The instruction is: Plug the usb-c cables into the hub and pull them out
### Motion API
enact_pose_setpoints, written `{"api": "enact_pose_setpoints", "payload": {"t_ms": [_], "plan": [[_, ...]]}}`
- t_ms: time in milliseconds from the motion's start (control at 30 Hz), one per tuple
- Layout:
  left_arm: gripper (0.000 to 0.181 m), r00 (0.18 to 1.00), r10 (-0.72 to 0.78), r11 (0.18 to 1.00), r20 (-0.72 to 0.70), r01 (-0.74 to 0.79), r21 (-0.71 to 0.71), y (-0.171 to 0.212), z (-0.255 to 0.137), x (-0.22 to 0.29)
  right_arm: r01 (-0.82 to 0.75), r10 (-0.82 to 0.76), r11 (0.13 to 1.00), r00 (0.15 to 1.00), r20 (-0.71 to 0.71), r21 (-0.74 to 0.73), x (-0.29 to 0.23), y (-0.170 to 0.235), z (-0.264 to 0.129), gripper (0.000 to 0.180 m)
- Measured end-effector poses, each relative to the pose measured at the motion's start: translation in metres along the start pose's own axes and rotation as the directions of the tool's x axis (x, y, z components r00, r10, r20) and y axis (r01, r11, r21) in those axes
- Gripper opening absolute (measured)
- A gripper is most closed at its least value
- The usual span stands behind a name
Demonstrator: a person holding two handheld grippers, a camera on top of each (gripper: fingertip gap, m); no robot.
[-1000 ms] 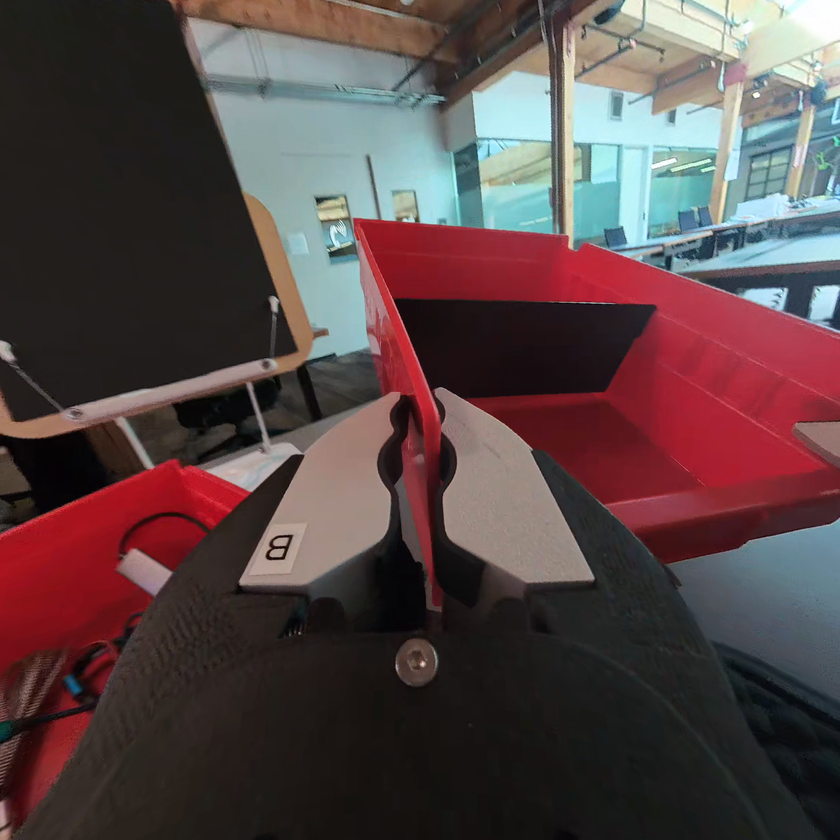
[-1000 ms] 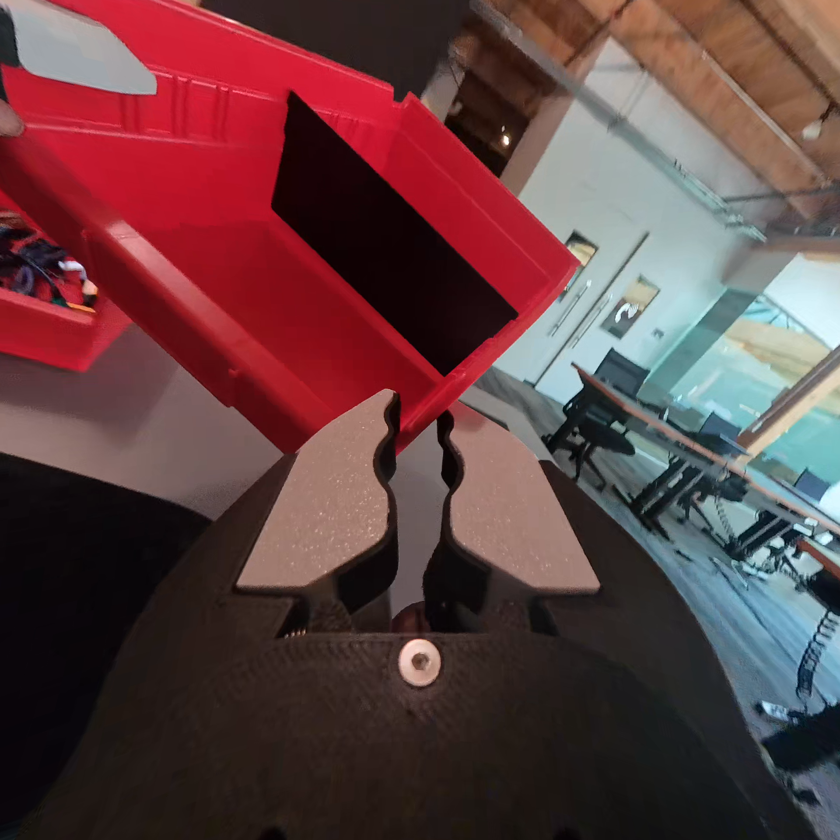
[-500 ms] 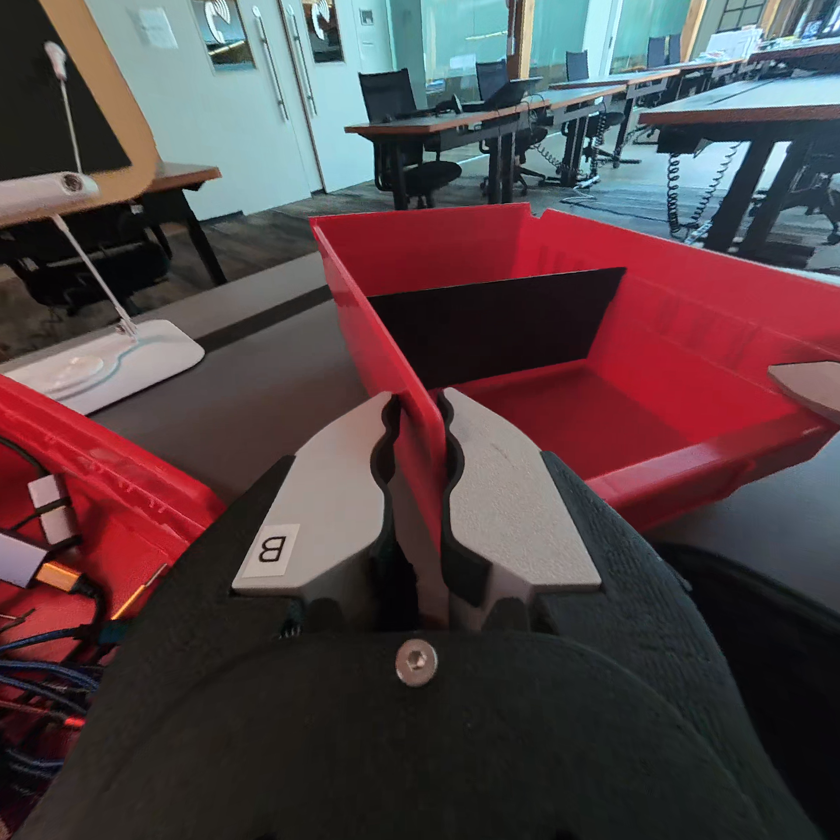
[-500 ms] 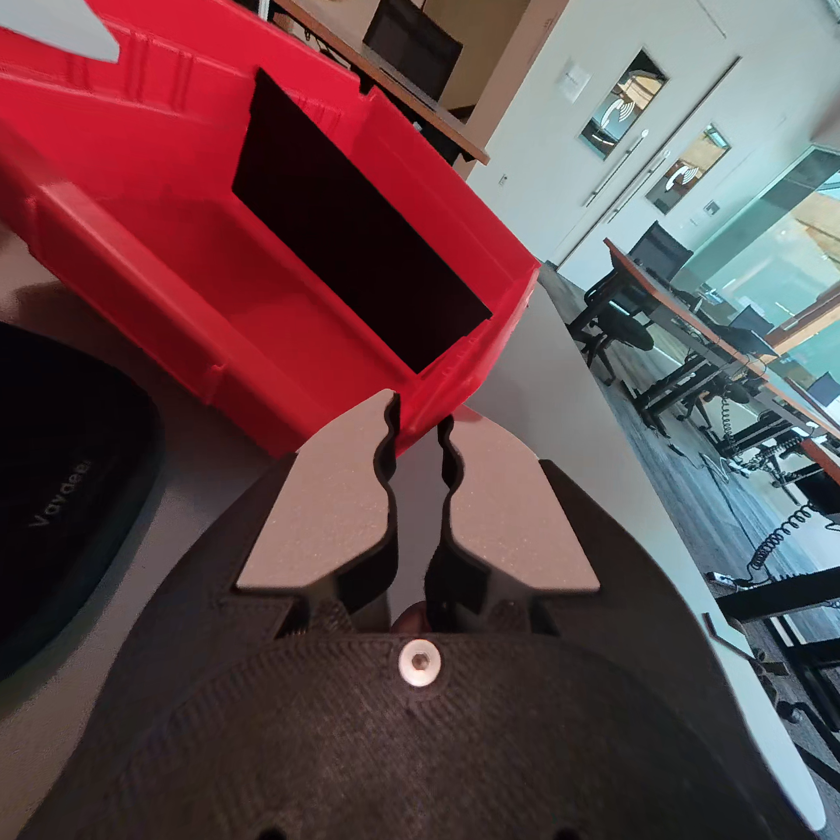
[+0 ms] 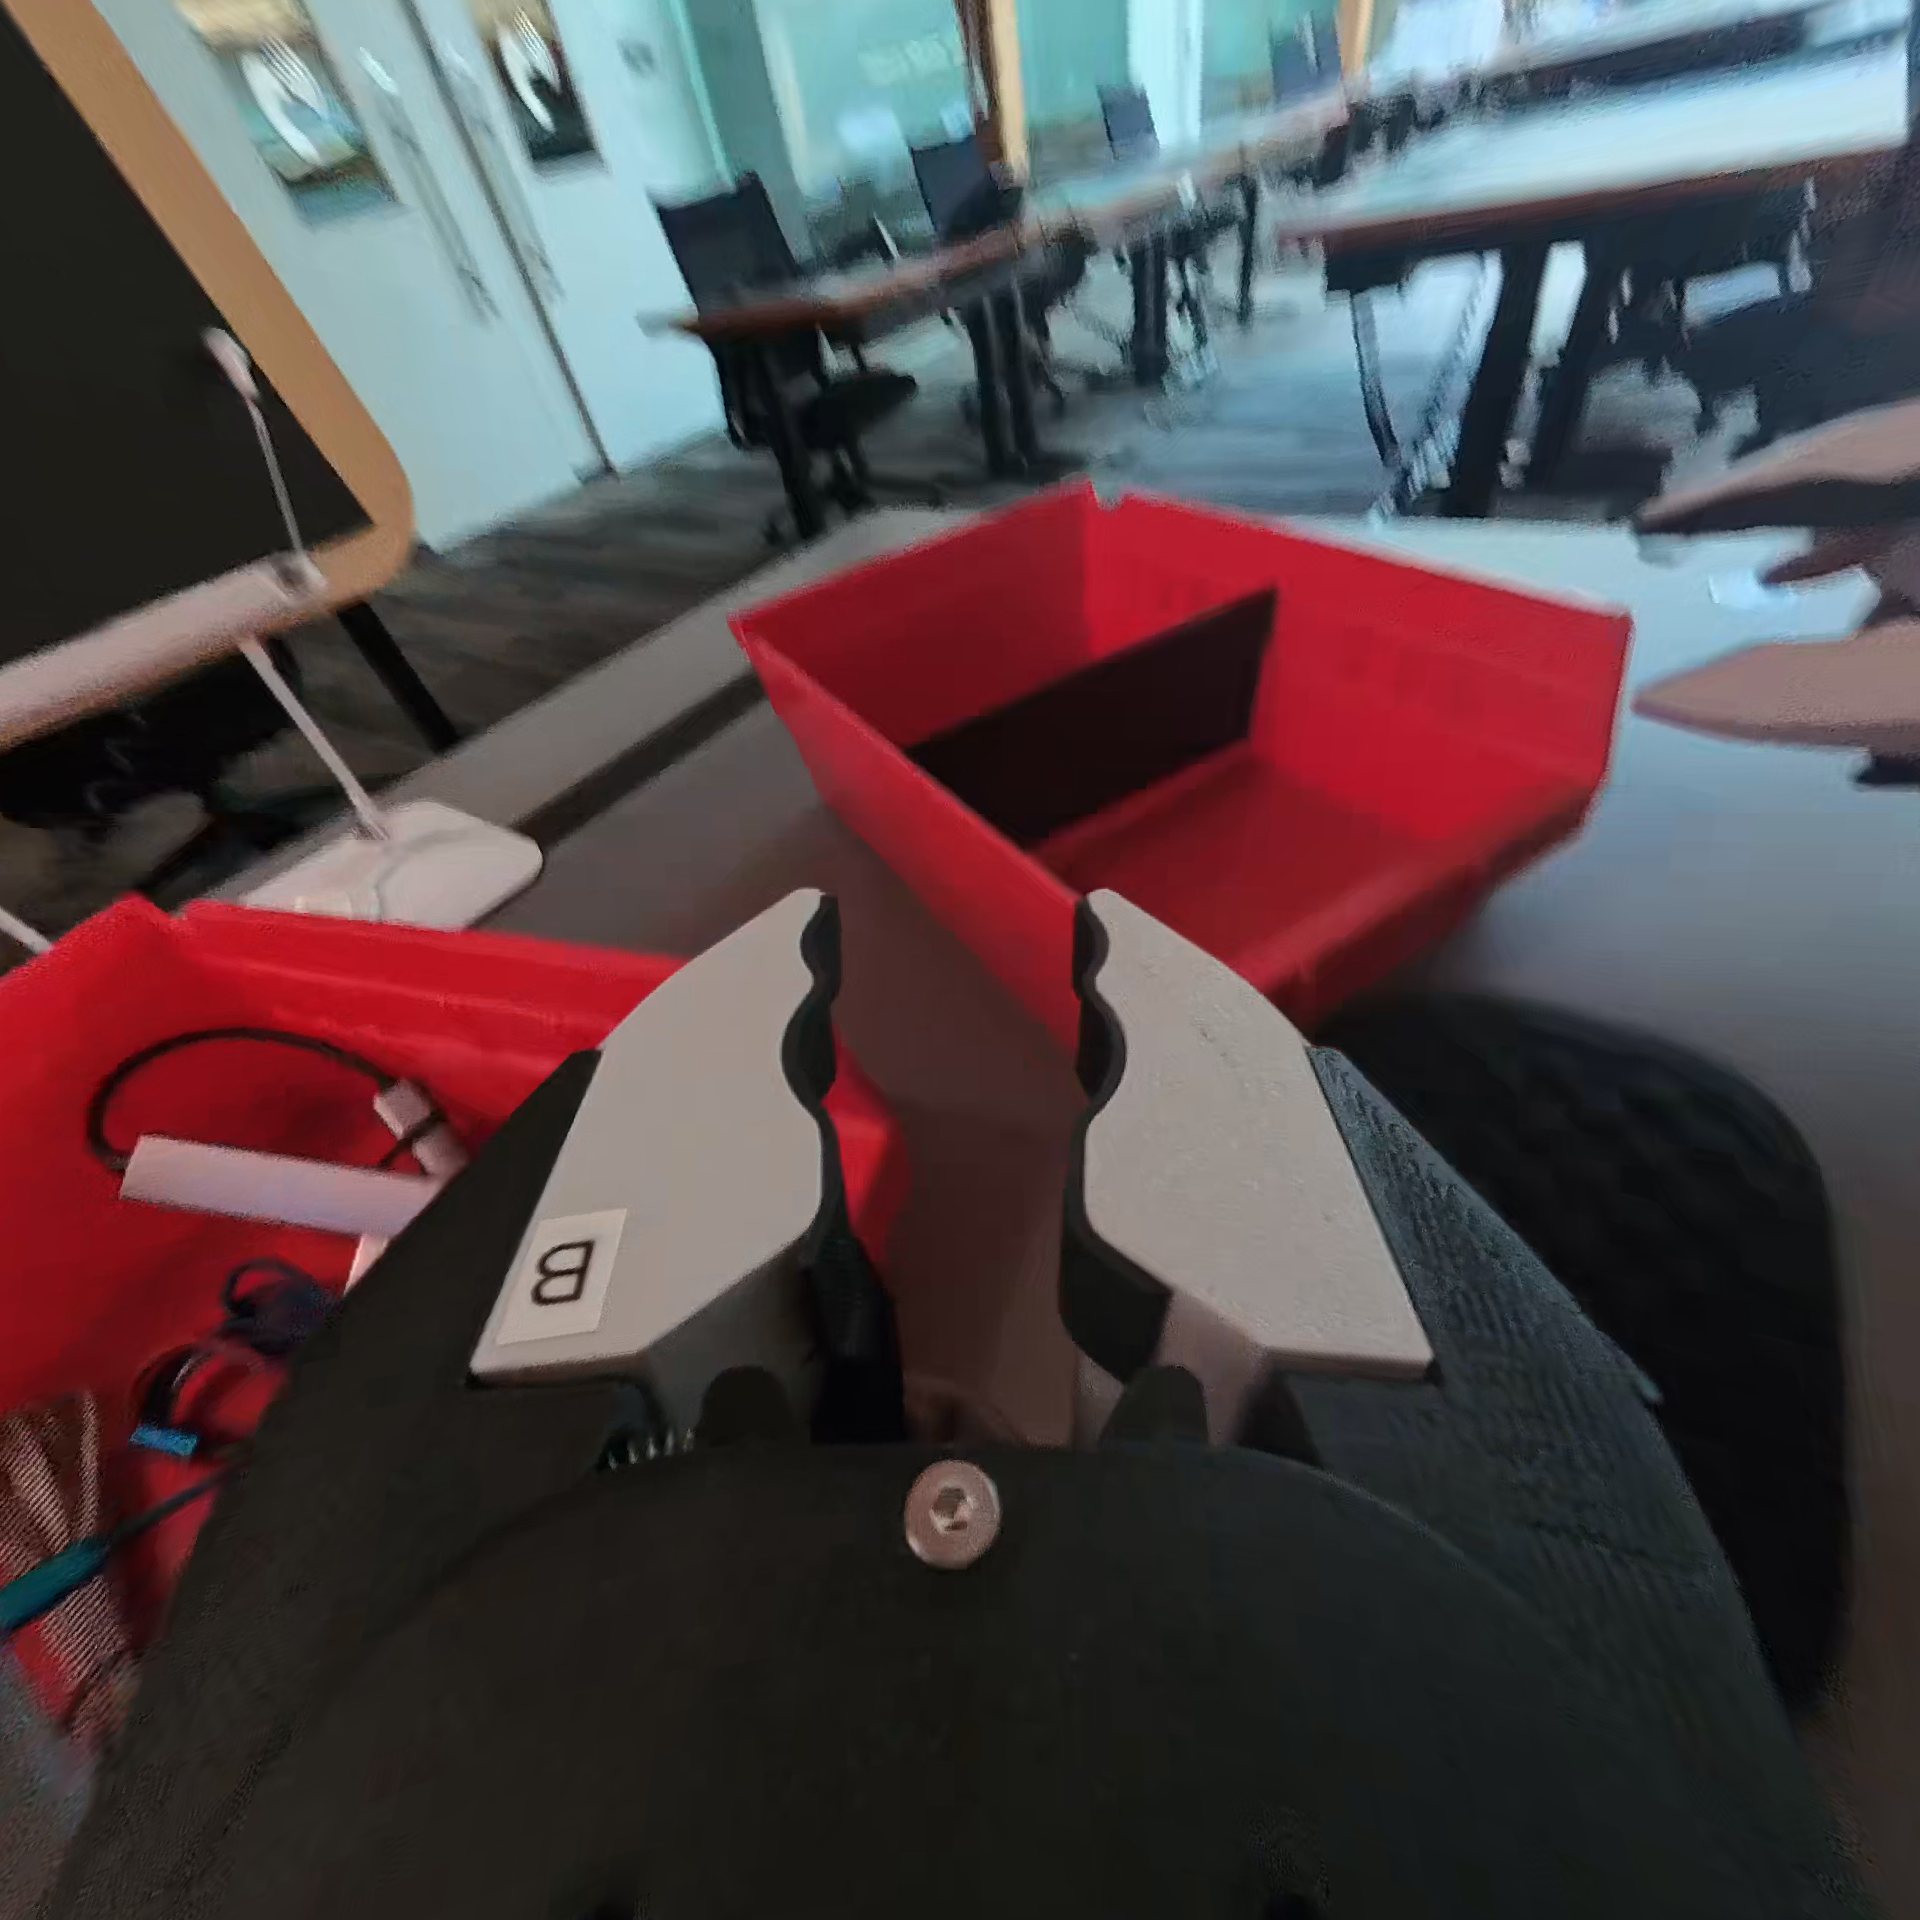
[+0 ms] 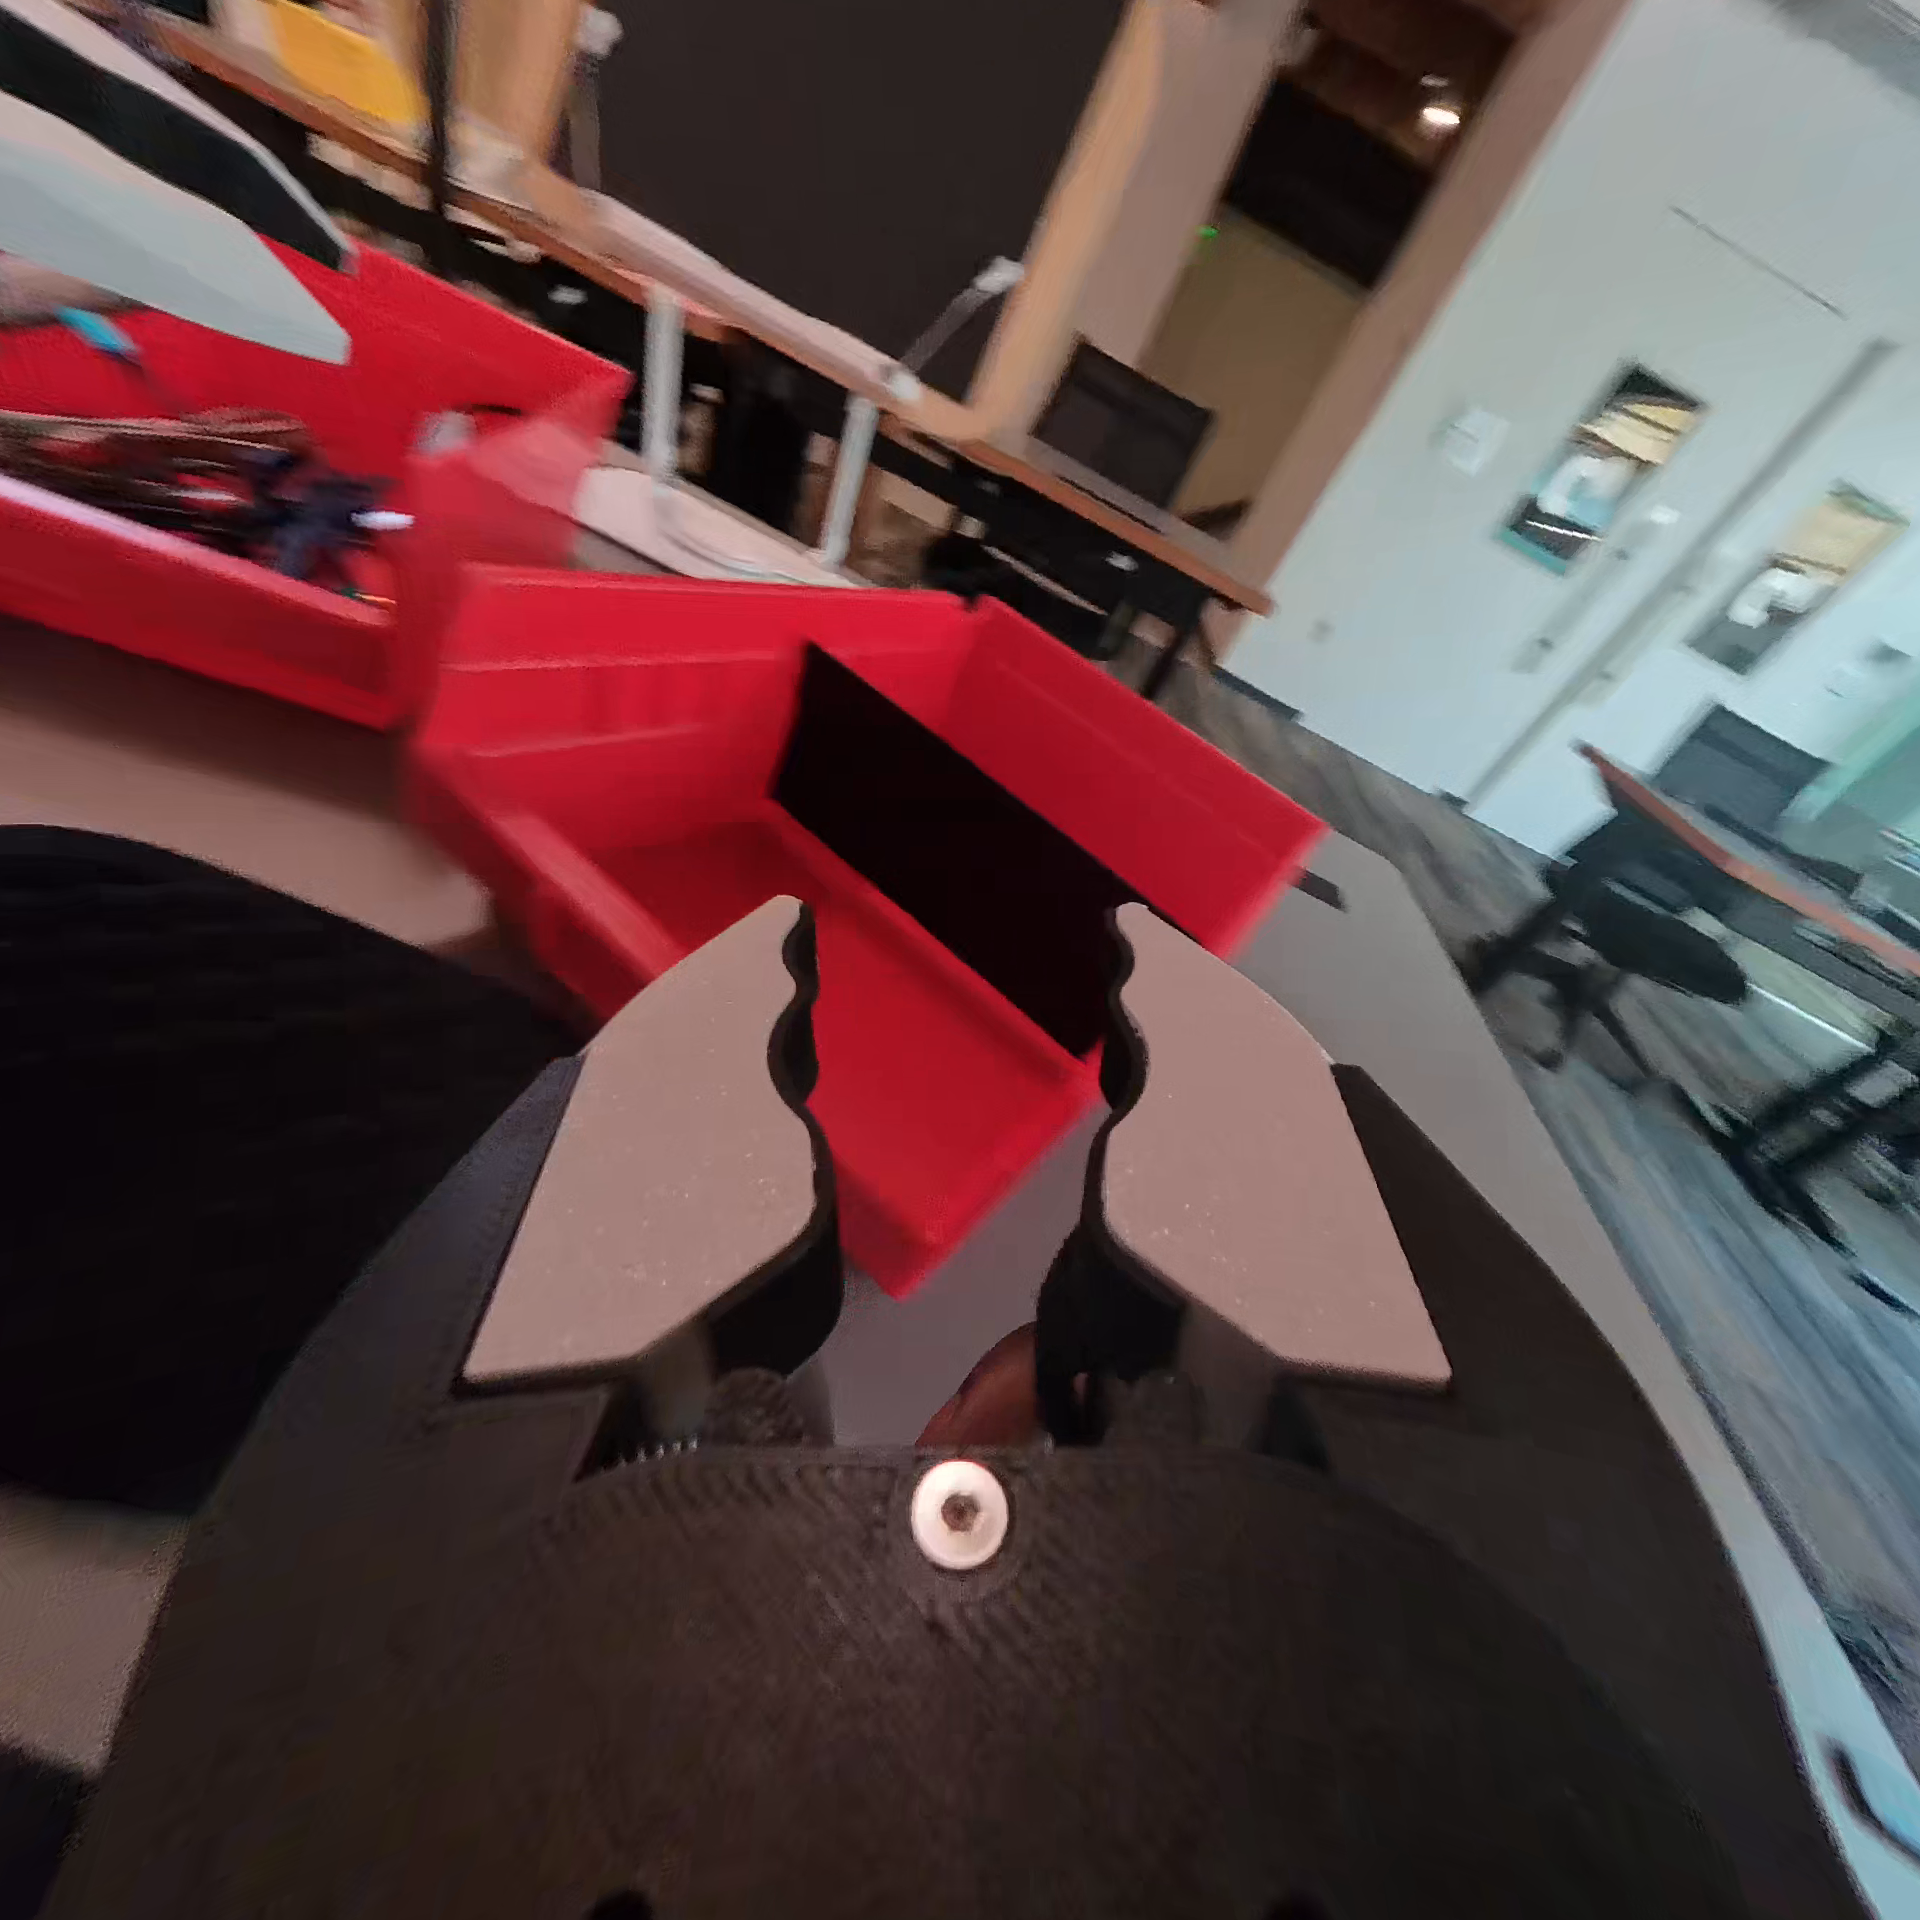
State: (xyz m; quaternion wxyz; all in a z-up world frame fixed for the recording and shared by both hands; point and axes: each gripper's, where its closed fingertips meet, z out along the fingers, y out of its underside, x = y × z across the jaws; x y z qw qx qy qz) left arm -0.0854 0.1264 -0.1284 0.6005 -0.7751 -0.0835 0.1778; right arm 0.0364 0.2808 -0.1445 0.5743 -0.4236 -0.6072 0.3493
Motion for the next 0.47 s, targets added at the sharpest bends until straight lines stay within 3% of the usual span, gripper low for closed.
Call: {"api": "enact_pose_setpoints", "payload": {"t_ms": [67, 167, 367, 467], "plan": [[0.050, 0.997, 0.038, 0.983, -0.074, -0.050, -0.175, 0.029, -0.020, -0.004, 0.010, -0.006, 1.000, 0.988, 0.153, -0.029, -0.032, -0.004, 0.008, 0.055], [0.050, 0.985, 0.161, 0.916, -0.054, -0.170, -0.363, 0.077, -0.038, -0.028, 0.087, -0.041, 0.987, 0.949, 0.312, -0.133, -0.078, 0.007, 0.026, 0.064], [0.044, 0.978, 0.200, 0.799, -0.061, -0.200, -0.567, 0.138, -0.043, -0.052, 0.201, -0.113, 0.956, 0.924, 0.366, -0.213, -0.115, 0.022, 0.066, 0.061], [0.031, 0.971, 0.224, 0.761, -0.088, -0.230, -0.607, 0.147, -0.050, -0.061, 0.282, -0.206, 0.916, 0.941, 0.268, -0.286, -0.099, 0.034, 0.080, 0.041]]}}
